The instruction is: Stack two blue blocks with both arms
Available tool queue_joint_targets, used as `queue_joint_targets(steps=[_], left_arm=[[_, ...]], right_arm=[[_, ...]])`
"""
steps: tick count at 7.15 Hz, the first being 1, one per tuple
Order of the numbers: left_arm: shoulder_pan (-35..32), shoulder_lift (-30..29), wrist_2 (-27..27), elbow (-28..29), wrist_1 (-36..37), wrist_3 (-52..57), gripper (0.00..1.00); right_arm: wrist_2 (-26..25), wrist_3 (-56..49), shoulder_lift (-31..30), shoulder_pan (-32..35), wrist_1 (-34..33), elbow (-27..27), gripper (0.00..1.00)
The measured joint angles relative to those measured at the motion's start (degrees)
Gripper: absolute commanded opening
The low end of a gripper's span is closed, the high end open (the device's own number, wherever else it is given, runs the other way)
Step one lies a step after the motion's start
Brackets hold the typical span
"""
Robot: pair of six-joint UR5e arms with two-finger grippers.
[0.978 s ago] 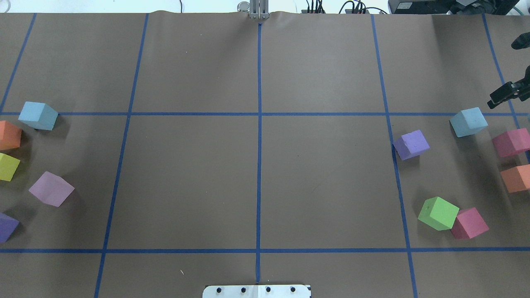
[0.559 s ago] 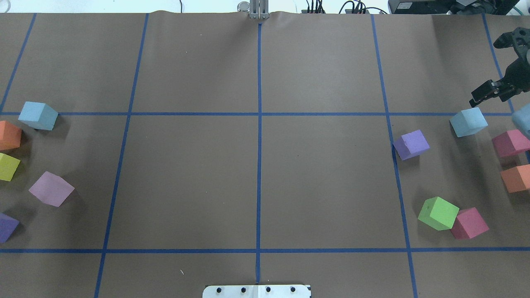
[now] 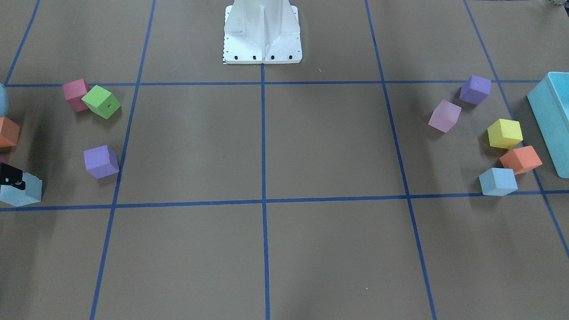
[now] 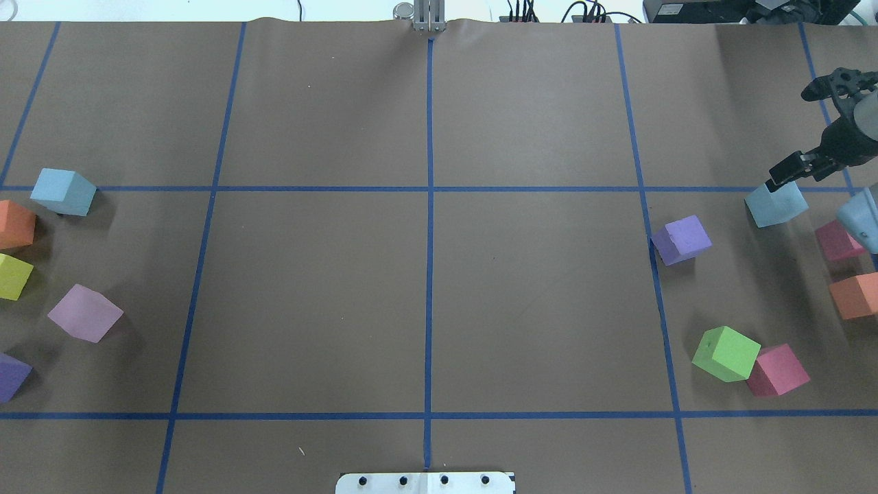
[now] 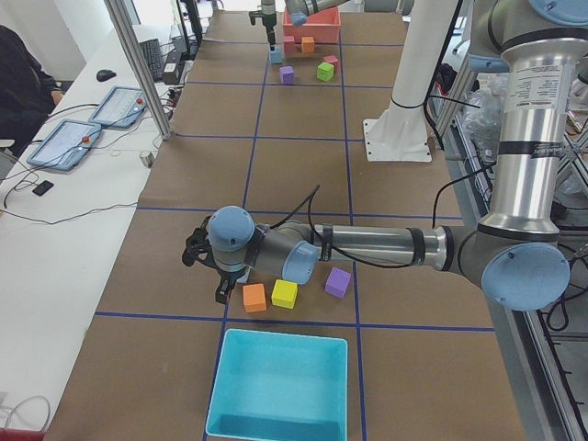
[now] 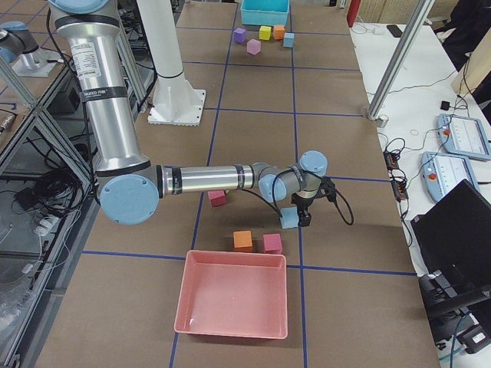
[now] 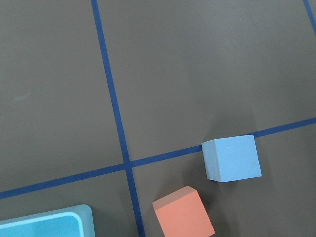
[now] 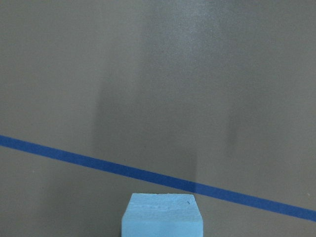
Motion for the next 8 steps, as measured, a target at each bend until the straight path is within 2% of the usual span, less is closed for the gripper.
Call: queue_joint_targets(steps=[8], left_arm=[[0.0,0.44,0.0,-1.01,0.02,-0.03,0.98]], right_arm=[[-0.2,0.0,-1.65,-2.75,0.38,-0.15,1.0]])
